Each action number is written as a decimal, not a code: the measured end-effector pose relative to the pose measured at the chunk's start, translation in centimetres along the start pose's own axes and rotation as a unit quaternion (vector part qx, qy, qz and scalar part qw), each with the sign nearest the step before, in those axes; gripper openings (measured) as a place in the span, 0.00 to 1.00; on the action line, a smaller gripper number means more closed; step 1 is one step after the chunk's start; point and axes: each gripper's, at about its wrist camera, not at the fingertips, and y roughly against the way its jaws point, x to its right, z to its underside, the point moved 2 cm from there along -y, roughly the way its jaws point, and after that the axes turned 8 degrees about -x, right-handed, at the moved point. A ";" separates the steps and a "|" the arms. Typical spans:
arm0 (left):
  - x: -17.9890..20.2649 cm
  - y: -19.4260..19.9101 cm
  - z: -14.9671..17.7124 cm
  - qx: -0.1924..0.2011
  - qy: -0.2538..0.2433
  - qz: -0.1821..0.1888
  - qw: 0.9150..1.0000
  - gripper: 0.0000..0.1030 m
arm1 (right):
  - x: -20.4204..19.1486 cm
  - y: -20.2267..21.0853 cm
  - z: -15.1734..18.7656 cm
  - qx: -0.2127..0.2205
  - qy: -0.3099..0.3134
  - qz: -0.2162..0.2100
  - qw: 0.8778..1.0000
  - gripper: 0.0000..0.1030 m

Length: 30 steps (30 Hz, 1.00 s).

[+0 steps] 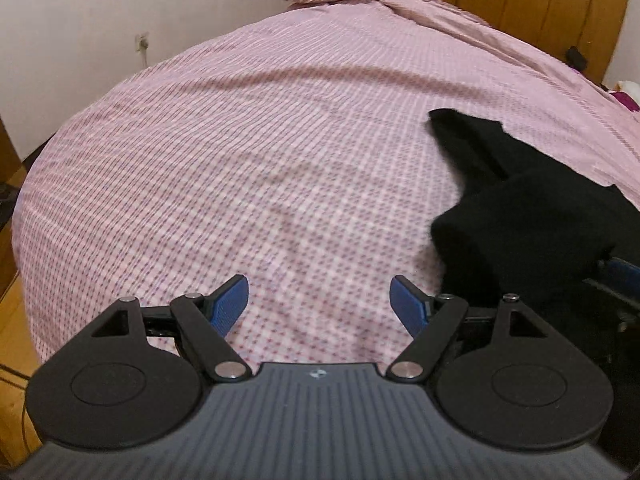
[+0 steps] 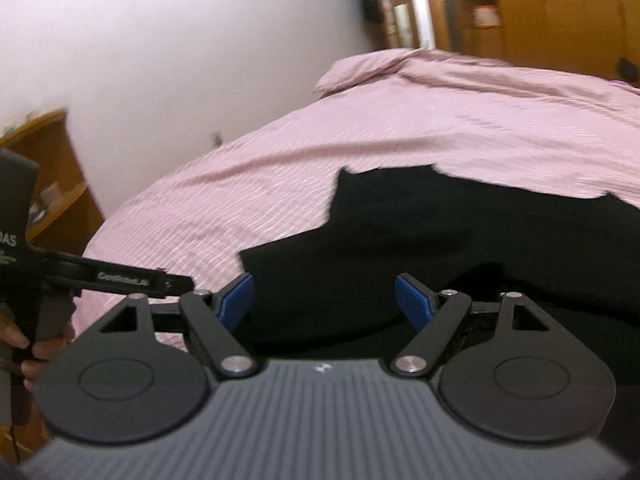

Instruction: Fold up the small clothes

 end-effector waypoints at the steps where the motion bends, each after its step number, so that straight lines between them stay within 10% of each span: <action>1: -0.2 -0.1 0.1 -0.001 0.002 -0.002 1.000 0.79 | -0.4 -0.5 0.0 -0.006 0.005 -0.005 1.000 0.77; 9: -1.5 -0.6 0.5 -0.003 0.016 -0.001 1.000 0.79 | -2.7 -5.3 0.9 -0.050 0.035 -0.015 0.998 0.73; 17: -0.8 -1.0 0.6 -0.004 0.012 0.004 1.000 0.79 | -1.3 -6.5 1.3 -0.051 0.003 -0.006 0.999 0.15; 30: 2.8 -0.3 -0.2 0.019 -0.026 0.023 0.999 0.79 | 6.6 3.7 -1.6 0.084 -0.145 -0.007 0.986 0.12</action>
